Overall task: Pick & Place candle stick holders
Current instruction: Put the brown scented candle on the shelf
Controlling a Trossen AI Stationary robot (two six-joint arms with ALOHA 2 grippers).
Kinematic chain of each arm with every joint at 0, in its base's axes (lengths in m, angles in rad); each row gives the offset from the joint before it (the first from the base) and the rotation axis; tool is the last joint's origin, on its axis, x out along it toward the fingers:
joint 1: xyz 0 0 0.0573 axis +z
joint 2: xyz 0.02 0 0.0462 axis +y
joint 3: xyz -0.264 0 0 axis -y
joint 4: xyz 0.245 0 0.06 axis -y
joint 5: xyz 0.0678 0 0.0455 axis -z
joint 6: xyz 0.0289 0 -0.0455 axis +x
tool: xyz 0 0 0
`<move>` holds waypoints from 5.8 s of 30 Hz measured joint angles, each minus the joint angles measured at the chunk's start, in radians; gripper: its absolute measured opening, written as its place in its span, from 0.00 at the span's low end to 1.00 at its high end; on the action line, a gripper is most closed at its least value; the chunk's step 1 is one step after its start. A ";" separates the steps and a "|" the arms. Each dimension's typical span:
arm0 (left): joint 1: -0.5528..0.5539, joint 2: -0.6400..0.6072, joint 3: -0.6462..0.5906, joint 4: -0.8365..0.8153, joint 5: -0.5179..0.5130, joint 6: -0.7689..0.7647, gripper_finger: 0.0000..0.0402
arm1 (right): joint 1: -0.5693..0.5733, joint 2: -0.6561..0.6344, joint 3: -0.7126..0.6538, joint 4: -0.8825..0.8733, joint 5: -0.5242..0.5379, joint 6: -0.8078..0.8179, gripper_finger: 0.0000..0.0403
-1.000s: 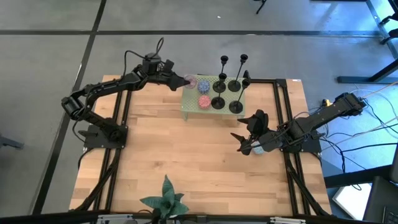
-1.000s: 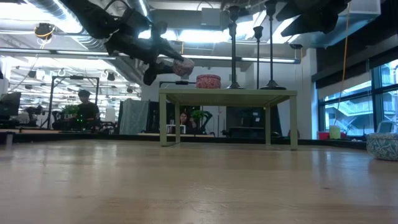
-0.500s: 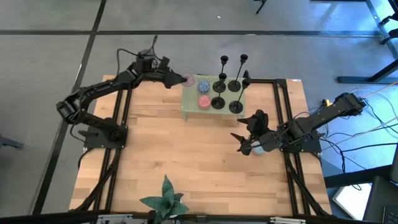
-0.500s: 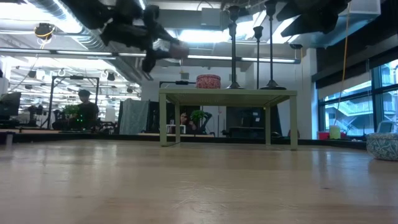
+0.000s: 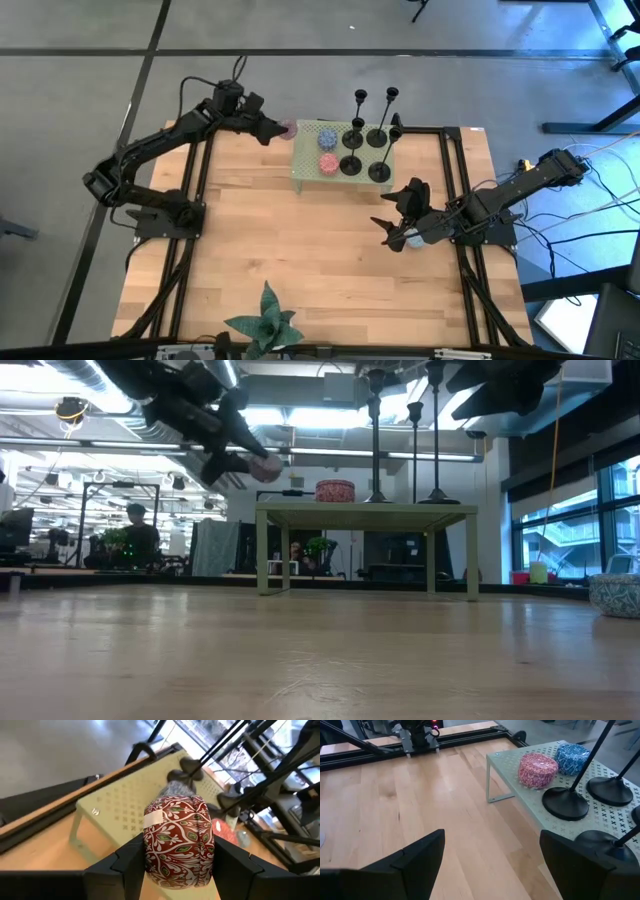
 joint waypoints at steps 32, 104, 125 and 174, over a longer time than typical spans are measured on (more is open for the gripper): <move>0.008 0.143 0.000 0.251 0.059 -0.135 0.46 | -0.005 0.000 0.000 0.008 0.008 -0.029 0.81; -0.094 0.218 0.001 0.175 -0.062 -0.214 0.51 | -0.005 0.000 0.000 0.029 0.007 -0.055 0.81; -0.094 0.218 0.001 0.174 -0.064 -0.163 0.58 | -0.005 0.000 0.000 0.029 0.007 -0.054 0.81; -0.084 0.213 0.070 0.058 -0.085 -0.129 0.60 | -0.005 0.000 0.000 0.029 0.008 -0.055 0.81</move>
